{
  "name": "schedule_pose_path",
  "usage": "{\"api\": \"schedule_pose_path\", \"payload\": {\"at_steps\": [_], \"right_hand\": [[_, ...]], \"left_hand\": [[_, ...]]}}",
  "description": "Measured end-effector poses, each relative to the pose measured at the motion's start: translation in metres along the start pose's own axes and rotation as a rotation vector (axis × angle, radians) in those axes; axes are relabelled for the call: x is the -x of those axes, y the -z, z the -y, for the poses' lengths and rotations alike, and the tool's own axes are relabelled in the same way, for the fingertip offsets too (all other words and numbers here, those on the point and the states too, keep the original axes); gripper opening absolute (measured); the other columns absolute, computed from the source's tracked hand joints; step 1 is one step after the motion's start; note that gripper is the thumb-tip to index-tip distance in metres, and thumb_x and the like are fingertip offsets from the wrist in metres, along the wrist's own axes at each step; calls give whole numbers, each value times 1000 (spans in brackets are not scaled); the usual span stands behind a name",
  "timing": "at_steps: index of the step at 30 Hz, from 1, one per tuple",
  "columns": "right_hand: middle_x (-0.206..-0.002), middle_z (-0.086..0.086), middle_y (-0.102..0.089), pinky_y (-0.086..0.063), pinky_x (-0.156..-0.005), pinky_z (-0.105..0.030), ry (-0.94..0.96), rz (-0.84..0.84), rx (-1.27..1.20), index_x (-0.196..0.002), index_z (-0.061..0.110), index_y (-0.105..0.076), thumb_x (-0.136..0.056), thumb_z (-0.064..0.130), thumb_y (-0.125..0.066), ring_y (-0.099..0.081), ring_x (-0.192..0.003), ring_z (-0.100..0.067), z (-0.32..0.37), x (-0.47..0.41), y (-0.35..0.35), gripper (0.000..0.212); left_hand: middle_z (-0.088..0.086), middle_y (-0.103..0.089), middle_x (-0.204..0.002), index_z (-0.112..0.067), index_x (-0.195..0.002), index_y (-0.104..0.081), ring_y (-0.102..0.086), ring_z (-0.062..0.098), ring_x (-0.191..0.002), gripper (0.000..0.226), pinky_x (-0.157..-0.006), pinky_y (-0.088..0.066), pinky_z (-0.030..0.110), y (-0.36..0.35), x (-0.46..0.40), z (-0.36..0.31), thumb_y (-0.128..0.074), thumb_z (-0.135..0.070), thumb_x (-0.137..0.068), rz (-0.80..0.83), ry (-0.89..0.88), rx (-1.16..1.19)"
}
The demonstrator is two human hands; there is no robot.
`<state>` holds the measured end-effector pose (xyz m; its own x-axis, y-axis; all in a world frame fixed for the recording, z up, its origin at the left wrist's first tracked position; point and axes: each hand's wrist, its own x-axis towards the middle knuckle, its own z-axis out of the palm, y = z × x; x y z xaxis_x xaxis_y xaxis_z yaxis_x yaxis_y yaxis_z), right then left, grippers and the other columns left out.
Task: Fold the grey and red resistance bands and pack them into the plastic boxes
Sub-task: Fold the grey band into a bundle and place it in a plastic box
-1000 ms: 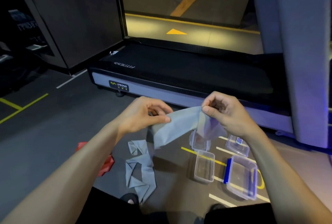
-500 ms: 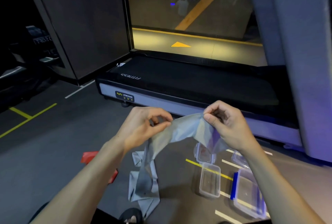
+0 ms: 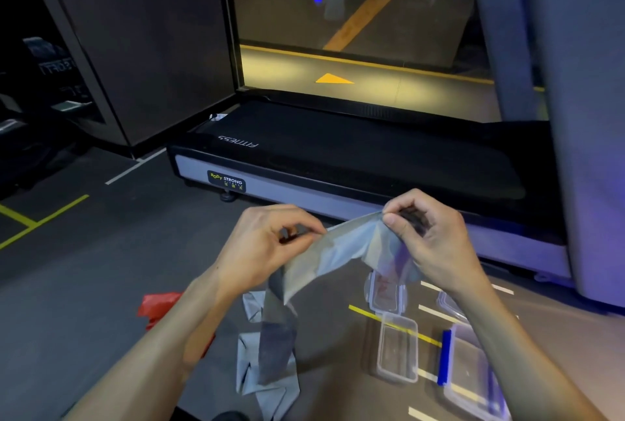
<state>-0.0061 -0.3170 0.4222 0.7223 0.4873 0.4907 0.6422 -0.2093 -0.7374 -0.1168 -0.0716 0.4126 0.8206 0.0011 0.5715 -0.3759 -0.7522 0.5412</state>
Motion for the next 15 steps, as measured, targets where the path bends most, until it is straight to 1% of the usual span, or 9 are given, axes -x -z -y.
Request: {"api": "schedule_pose_path", "payload": {"at_steps": [2, 4, 6, 8, 9, 11, 12, 14, 15], "right_hand": [[-88, 9, -69, -55, -78, -43, 2, -4, 5, -91, 18, -68, -93, 8, -71, -68, -88, -18, -1, -3, -2, 11], [-88, 9, -69, -55, -79, -43, 5, 5, 10, -92, 17, -69, -93, 7, -71, -68, -89, -18, 0, -5, -3, 10], [-88, 8, -68, -54, -78, -43, 19, 29, 20, -92, 16, -69, -93, 7, -70, -67, -89, -19, 2, -6, -4, 9], [-88, 7, -68, -54, -77, -43, 40, 74, 44, -93, 15, -68, -93, 7, -71, -67, -89, -19, 5, -5, -7, 9], [-89, 7, -68, -54, -77, -43, 50, 95, 51, -93, 15, -68, -93, 7, -70, -66, -89, -20, 6, -5, -8, 8], [-90, 6, -67, -54, -76, -41, 63, 124, 56, -93, 15, -68, -93, 7, -70, -66, -89, -20, 8, -5, -11, 9], [-89, 6, -67, -54, -76, -40, 66, 130, 58, -92, 15, -68, -93, 7, -70, -66, -89, -19, 8, -5, -12, 8], [-88, 6, -68, -53, -76, -35, 61, 128, 33, -92, 15, -68, -93, 7, -71, -65, -87, -17, 10, -4, -11, 9], [-87, 5, -68, -52, -75, -32, 53, 127, 7, -92, 15, -68, -93, 6, -71, -65, -86, -16, 11, -3, -10, 9]], "left_hand": [[-21, -72, -83, -30, -100, -76, -66, 9, -74, 20, -67, -49, 18, 0, -3, 5, -84, -21, -84, -1, 89, 67], [-14, -76, -87, -33, -109, -73, -68, 14, -76, 32, -69, -52, 21, -1, -5, 14, -86, -27, -80, 50, 224, 171], [-12, -77, -89, -36, -111, -73, -70, 11, -77, 35, -70, -51, 20, -1, -7, 26, -85, -36, -78, 209, 333, 252], [-12, -75, -83, -30, -98, -76, -66, 5, -75, 15, -70, -48, 20, 0, -7, 35, -78, -36, -85, 426, 369, 297], [-9, -68, -74, -23, -90, -74, -59, 5, -69, 11, -66, -45, 22, 0, -6, 37, -74, -34, -91, 531, 363, 307], [7, -51, -69, -11, -81, -67, -44, 11, -66, 29, -62, -38, 28, 1, -5, 42, -67, -35, -98, 680, 372, 307], [8, -50, -70, -9, -82, -67, -44, 12, -68, 29, -64, -40, 28, 2, -4, 43, -66, -33, -99, 729, 392, 313], [2, -61, -76, -11, -85, -71, -54, 10, -74, 20, -73, -48, 25, 1, -1, 45, -66, -24, -99, 798, 432, 354], [2, -66, -80, -10, -88, -72, -57, 9, -77, 17, -77, -48, 24, 0, 1, 46, -67, -22, -98, 806, 447, 357]]}}
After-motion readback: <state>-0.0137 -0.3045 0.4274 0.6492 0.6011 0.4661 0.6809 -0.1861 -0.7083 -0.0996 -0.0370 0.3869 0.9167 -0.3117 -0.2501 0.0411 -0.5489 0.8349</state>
